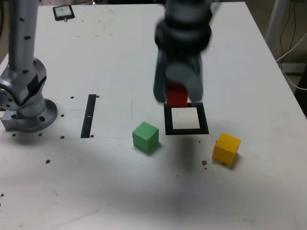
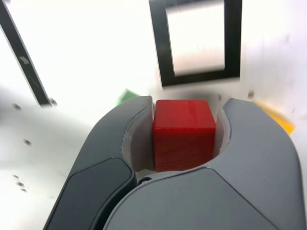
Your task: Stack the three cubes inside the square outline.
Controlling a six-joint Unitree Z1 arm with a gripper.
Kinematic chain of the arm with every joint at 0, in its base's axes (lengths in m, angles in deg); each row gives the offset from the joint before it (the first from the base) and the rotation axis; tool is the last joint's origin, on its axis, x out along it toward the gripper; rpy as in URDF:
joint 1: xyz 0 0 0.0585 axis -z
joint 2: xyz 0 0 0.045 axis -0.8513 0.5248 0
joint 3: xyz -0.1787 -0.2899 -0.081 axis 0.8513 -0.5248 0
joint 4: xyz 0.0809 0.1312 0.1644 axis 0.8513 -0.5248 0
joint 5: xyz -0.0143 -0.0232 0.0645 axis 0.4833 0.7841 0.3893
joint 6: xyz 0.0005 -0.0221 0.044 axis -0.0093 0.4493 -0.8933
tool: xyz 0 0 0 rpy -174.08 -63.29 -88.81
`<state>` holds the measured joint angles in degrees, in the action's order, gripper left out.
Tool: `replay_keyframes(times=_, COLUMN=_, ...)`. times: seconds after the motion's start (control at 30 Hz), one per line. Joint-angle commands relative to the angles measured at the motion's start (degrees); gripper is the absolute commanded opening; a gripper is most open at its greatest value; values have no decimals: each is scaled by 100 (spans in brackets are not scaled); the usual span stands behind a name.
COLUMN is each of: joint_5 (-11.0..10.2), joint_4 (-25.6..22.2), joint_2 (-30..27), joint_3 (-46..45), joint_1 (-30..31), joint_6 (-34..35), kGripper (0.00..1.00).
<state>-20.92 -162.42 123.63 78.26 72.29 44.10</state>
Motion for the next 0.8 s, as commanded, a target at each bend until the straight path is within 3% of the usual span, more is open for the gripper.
replay_keyframes(times=0.0, joint_5=-19, joint_4=80, joint_2=-299, joint_3=-51, joint_1=-367, joint_6=-228, kGripper=29)
replay_keyframes(times=0.3, joint_5=-35, joint_4=222, joint_2=60, joint_3=-12, joint_1=-696, joint_6=-346, kGripper=29)
replay_keyframes(times=0.63, joint_5=216, joint_4=225, joint_2=244, joint_3=-62, joint_1=-797, joint_6=-262, kGripper=29)
replay_keyframes(times=0.77, joint_5=392, joint_4=702, joint_2=361, joint_3=-433, joint_1=-806, joint_6=-238, kGripper=30)
